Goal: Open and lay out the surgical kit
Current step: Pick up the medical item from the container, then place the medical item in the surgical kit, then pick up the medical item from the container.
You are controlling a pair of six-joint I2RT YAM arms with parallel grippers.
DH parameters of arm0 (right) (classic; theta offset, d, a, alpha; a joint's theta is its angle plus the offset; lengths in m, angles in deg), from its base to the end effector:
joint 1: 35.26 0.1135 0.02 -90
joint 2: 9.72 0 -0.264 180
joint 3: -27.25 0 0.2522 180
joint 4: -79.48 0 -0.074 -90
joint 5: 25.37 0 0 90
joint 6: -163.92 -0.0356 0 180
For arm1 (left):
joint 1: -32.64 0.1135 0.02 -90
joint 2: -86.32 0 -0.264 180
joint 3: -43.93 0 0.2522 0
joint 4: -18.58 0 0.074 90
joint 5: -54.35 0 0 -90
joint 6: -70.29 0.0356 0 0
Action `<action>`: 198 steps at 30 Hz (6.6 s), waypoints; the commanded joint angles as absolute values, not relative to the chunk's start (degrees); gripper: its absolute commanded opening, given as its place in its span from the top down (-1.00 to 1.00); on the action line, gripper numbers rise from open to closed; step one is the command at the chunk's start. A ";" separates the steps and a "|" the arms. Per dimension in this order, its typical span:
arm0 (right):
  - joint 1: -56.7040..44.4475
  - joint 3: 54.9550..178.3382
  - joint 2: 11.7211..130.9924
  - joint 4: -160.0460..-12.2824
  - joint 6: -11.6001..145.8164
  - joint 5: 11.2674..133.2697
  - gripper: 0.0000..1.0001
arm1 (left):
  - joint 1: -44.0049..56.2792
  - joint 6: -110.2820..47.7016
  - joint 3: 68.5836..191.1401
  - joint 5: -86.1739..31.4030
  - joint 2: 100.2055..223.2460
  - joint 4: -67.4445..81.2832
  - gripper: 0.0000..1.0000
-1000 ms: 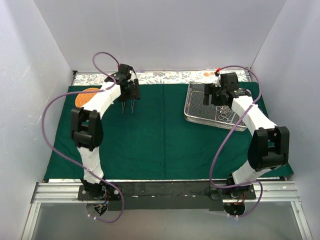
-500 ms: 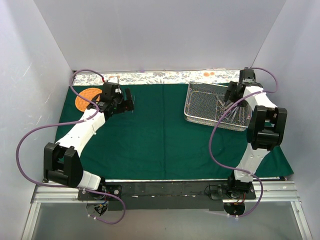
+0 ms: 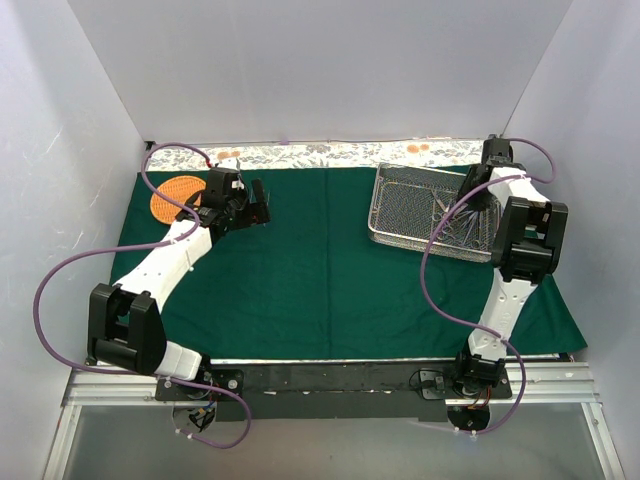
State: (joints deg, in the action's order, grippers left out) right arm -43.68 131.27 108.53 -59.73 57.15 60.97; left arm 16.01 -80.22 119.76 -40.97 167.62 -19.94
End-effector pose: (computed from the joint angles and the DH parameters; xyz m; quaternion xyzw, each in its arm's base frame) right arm 0.4470 -0.0685 0.1943 0.2172 0.9283 -0.0085 0.3018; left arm 0.2978 -0.0855 0.2744 -0.3604 0.8461 -0.2100 0.3319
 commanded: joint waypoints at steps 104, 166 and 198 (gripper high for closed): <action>4.73 120.47 105.32 -61.18 36.48 51.00 0.67 | 15.67 -83.43 107.00 -46.28 157.16 -19.97 -0.86; -36.99 128.99 95.21 -53.89 57.14 54.61 -0.44 | 15.67 -81.76 113.59 -48.48 157.25 -23.22 -0.86; -49.14 123.27 102.42 -56.70 62.93 50.31 0.25 | 15.67 -81.94 98.74 -56.92 155.75 -7.49 -0.86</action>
